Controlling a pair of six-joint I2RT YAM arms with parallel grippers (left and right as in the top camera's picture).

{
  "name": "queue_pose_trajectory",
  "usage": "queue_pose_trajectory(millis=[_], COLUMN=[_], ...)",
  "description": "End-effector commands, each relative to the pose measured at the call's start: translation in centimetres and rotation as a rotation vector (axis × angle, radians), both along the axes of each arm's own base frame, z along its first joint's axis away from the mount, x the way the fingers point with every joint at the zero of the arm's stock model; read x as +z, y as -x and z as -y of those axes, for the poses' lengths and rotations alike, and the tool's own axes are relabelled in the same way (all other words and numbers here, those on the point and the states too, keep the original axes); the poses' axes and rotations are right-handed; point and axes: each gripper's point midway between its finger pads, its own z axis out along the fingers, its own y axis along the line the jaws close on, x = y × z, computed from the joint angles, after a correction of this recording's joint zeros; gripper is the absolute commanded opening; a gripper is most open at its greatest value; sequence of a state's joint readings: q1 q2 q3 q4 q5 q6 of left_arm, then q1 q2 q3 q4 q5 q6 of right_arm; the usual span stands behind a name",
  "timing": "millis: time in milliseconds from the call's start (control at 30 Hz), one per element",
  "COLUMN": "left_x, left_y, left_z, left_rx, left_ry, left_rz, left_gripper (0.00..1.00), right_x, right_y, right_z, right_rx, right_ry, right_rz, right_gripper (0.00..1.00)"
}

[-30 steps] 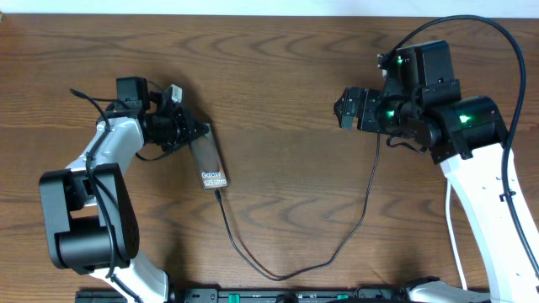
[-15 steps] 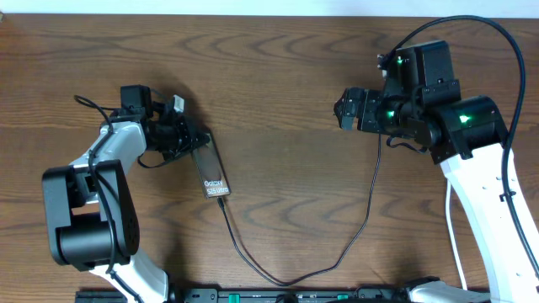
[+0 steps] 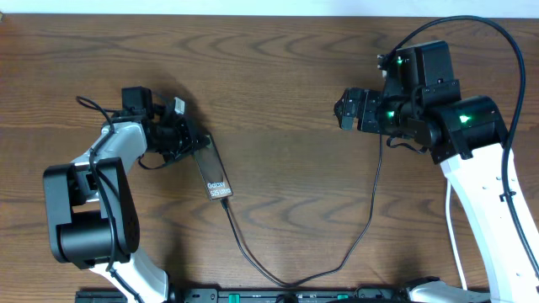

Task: Plug charger to phone and switch on socket
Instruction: 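Lower the phone flat onto the table with the left gripper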

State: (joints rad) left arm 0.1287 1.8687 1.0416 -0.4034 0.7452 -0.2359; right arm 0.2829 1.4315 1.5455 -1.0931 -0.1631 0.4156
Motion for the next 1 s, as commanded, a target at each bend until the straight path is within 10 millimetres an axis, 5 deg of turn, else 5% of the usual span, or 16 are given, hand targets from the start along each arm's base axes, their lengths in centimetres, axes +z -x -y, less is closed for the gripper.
queue_pose_trajectory(millis=[0, 967], left_x=[-1.0, -1.66], left_y=[0.92, 1.7], left_z=[0.07, 0.02], left_rx=[0.006, 0.008], left_ry=[-0.008, -0.015], left_rz=[-0.04, -0.064], left_gripper=[0.07, 0.13], right_x=[0.53, 0.56], right_y=[0.03, -0.08], right_z=[-0.1, 0.0], right_rx=[0.012, 0.008], right_ry=[0.009, 0.014], right_rz=[0.019, 0.024], right_gripper=[0.99, 0.99])
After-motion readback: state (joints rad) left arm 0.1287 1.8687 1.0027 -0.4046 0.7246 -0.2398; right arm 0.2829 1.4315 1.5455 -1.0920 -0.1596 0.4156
